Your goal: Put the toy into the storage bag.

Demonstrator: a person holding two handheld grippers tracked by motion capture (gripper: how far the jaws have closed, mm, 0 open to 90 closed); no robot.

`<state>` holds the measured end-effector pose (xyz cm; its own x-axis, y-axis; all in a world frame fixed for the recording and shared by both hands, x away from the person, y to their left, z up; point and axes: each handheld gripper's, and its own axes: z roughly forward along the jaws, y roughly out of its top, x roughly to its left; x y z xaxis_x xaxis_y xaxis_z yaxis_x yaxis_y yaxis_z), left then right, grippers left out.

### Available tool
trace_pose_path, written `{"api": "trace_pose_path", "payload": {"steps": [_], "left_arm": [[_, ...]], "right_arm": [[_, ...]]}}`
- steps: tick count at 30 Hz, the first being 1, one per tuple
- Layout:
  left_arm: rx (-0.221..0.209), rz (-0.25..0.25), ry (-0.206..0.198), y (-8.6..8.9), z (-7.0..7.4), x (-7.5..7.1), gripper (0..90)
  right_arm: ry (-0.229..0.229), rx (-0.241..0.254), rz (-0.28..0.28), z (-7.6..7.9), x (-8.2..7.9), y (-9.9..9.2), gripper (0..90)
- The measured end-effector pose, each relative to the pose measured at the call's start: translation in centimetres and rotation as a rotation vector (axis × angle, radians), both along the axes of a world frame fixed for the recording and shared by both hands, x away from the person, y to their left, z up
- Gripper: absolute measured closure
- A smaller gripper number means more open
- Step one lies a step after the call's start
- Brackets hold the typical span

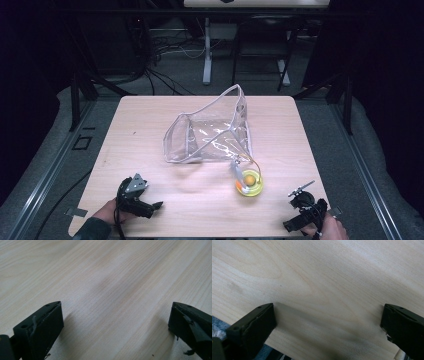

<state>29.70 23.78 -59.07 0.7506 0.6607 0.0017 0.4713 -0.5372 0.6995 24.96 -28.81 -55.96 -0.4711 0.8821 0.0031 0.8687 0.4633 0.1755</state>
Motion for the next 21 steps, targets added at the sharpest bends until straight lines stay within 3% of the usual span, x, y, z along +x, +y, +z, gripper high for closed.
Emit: {"api": "trace_pose_path", "payload": {"steps": [4,5,14,15,16,21], "left_arm": [[-0.001,0.0,0.001,0.0,0.0,0.0,0.0],[-0.001,0.001,0.001,0.0,0.0,0.0,0.0],[-0.002,0.002,-0.002,0.0,0.0,-0.1,0.0],[-0.001,0.001,-0.002,0.0,0.0,-0.1,0.0],[-0.001,0.001,-0.002,0.0,0.0,-0.1,0.0],[0.0,0.005,-0.006,0.0,0.0,-0.1,0.0]], "right_arm": [[0.002,-0.005,0.003,0.0,0.0,0.1,0.0],[-0.017,0.007,-0.017,-0.2,-0.1,0.2,0.0],[0.03,-0.03,0.022,0.5,0.1,0.6,1.5],[-0.003,-0.002,-0.007,0.2,-0.1,0.8,2.0],[0.024,-0.032,0.023,0.6,0.1,0.8,2.0],[0.049,-0.04,0.041,1.2,0.3,1.2,2.8]]}}
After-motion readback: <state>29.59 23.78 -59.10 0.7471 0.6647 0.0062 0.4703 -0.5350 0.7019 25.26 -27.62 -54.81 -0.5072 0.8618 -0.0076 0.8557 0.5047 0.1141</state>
